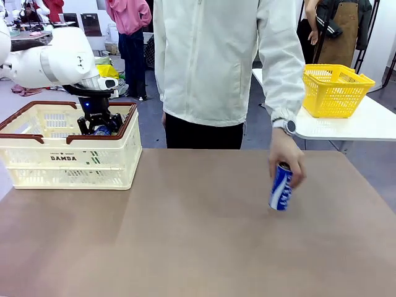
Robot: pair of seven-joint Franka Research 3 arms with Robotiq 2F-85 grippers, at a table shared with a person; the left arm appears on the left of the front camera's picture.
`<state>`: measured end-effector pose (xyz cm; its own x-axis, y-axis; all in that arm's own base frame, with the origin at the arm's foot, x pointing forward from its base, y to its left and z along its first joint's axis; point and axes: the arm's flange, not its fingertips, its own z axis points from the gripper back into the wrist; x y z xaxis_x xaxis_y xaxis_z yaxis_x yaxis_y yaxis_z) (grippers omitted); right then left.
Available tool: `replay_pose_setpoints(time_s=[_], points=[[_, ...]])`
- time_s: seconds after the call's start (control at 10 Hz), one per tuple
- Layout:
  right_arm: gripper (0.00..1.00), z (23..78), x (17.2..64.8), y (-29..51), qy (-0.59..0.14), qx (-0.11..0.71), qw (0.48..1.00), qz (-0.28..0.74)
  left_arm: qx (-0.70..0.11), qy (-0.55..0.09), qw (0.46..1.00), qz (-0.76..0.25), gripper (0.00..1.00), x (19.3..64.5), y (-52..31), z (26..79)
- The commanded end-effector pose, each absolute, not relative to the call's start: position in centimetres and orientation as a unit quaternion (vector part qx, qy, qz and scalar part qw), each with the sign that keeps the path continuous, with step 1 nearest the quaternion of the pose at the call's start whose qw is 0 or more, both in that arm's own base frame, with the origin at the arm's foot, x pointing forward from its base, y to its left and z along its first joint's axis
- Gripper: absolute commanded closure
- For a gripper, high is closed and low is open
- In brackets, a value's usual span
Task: Place the drinks into the Shopping basket.
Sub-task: Pick up one drink and place it into the Shopping basket.
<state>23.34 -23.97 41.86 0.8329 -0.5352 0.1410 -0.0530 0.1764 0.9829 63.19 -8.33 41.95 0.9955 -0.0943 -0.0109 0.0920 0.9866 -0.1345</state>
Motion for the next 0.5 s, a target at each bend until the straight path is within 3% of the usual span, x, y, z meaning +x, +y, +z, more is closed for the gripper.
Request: replay_pose_setpoints(time_s=[0.0,0.3,0.4], points=[[0.0,41.91,23.25,-24.02,-0.241,0.621,0.73,-0.154,-0.082,0.02,0.995,-0.047,1.0,63.51,-8.32,42.12],[0.0,41.91,23.25,-24.02,-0.241,0.621,0.73,-0.154,-0.087,0.029,0.995,-0.04,1.0,63.67,-8.23,42.07],[0.0,41.91,23.25,-24.02,-0.241,0.621,0.73,-0.154,-0.09,0.027,0.995,-0.043,0.64,63.63,-8.22,42.17]])
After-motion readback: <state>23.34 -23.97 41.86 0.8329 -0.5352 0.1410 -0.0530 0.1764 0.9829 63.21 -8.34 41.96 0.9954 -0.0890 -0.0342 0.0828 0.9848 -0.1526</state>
